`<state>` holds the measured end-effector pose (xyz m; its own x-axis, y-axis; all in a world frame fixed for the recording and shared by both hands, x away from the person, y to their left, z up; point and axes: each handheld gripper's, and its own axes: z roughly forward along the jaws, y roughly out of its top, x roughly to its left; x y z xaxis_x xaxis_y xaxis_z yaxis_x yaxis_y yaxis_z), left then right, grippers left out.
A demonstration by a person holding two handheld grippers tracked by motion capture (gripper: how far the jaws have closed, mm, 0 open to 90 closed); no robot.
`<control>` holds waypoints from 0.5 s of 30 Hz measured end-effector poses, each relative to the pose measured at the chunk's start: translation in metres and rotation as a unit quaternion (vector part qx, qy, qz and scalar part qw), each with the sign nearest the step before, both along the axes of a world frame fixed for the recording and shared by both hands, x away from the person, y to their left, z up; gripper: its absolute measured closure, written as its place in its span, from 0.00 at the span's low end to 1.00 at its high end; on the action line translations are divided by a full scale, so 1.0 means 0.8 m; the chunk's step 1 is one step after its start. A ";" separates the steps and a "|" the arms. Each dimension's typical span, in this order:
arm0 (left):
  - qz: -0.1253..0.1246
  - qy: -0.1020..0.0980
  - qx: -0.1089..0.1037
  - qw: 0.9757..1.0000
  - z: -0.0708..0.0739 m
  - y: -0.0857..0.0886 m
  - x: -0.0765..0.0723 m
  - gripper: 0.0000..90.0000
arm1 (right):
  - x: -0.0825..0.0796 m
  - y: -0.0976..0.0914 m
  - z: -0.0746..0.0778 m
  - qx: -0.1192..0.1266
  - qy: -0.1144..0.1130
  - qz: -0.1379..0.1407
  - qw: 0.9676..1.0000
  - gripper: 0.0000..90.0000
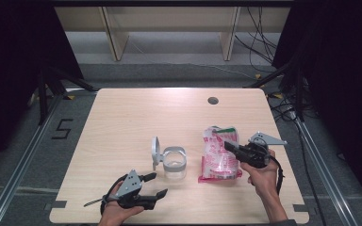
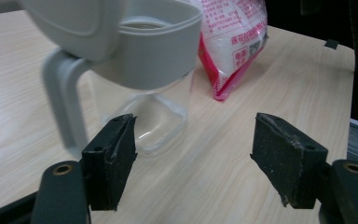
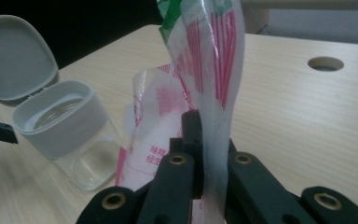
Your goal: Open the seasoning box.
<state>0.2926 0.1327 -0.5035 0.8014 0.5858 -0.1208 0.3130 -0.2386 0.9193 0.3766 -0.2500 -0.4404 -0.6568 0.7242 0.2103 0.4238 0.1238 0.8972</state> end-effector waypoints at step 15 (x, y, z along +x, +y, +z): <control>-0.024 0.007 0.000 1.000 -0.011 -0.086 0.012 0.35 | -0.019 0.015 0.035 -0.026 -0.057 0.027 0.998 1.00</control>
<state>0.3018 0.0640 -0.5125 0.8273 0.5462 -0.1312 0.3132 -0.2546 0.9149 0.3611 -0.2381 -0.4123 -0.7133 0.6945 0.0944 0.3100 0.1918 0.9312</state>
